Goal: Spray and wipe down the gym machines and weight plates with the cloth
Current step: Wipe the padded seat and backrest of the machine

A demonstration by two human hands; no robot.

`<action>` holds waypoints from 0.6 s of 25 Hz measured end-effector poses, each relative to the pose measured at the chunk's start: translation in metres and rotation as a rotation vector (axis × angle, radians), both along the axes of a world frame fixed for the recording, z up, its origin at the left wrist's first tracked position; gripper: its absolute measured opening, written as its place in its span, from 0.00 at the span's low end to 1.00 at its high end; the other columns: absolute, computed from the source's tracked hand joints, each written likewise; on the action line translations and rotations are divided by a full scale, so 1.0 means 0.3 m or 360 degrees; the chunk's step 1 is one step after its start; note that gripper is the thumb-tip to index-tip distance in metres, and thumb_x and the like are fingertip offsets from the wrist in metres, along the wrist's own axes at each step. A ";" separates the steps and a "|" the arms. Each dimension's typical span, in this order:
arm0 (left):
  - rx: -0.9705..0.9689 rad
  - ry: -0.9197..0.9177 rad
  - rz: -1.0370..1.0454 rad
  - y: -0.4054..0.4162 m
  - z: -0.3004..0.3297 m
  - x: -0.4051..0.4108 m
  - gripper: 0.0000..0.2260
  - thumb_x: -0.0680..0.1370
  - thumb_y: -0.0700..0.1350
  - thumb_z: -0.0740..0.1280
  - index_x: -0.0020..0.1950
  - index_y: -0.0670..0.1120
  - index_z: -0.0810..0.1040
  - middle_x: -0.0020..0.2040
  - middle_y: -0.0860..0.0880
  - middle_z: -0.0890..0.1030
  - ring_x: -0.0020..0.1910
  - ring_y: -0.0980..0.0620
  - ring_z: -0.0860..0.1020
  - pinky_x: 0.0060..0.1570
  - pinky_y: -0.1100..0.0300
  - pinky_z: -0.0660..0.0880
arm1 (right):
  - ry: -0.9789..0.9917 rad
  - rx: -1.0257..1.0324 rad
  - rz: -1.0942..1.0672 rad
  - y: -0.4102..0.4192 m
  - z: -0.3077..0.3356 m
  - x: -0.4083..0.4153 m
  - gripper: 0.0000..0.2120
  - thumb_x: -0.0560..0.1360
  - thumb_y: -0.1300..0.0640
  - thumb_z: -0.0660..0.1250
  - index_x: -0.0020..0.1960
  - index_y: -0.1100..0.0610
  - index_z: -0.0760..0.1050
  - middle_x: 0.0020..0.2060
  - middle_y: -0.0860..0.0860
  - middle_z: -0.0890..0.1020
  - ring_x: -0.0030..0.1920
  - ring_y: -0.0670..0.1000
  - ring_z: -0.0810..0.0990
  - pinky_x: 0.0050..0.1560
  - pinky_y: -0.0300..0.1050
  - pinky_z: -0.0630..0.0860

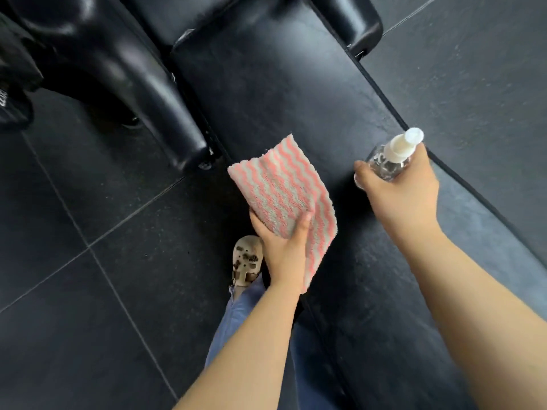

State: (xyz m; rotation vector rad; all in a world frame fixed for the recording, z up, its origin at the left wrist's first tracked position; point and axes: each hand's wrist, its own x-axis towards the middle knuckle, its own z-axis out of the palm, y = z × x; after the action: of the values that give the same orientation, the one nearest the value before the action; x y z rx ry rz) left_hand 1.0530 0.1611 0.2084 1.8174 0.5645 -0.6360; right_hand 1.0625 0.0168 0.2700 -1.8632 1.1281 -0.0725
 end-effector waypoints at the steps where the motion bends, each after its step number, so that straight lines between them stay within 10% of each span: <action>1: 0.0125 -0.0025 -0.0132 -0.007 0.004 -0.061 0.50 0.65 0.65 0.70 0.77 0.51 0.44 0.74 0.47 0.61 0.68 0.51 0.65 0.65 0.57 0.65 | -0.0011 0.0007 -0.0005 0.010 -0.002 -0.007 0.14 0.71 0.51 0.70 0.50 0.52 0.66 0.36 0.38 0.72 0.36 0.36 0.71 0.32 0.22 0.64; 5: 0.1115 -0.0364 -0.1054 -0.036 0.013 -0.213 0.39 0.73 0.68 0.51 0.70 0.37 0.58 0.70 0.28 0.61 0.69 0.32 0.63 0.68 0.42 0.60 | -0.0083 0.0028 -0.0069 0.037 -0.004 -0.018 0.15 0.71 0.50 0.70 0.50 0.52 0.66 0.36 0.38 0.72 0.36 0.36 0.71 0.33 0.24 0.65; 10: 0.1383 -0.0937 -0.1716 -0.021 -0.042 -0.043 0.36 0.70 0.66 0.52 0.66 0.42 0.72 0.68 0.33 0.69 0.69 0.33 0.62 0.66 0.38 0.52 | -0.0152 0.0028 -0.0138 0.011 -0.001 -0.006 0.15 0.71 0.50 0.71 0.49 0.50 0.66 0.36 0.38 0.73 0.35 0.29 0.72 0.34 0.21 0.65; 15: 0.1496 -0.0949 -0.2065 -0.137 0.004 0.207 0.39 0.71 0.72 0.45 0.76 0.51 0.56 0.77 0.40 0.51 0.75 0.37 0.47 0.69 0.39 0.44 | -0.0204 -0.0057 -0.0245 -0.066 -0.002 0.056 0.15 0.71 0.48 0.70 0.50 0.50 0.67 0.37 0.38 0.74 0.38 0.35 0.73 0.34 0.22 0.65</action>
State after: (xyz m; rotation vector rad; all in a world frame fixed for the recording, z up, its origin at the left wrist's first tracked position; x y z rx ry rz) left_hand 1.1150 0.1199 0.2096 3.0295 -1.0162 -0.5989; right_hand 1.0792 -0.0031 0.2693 -1.7736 1.1856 -0.2979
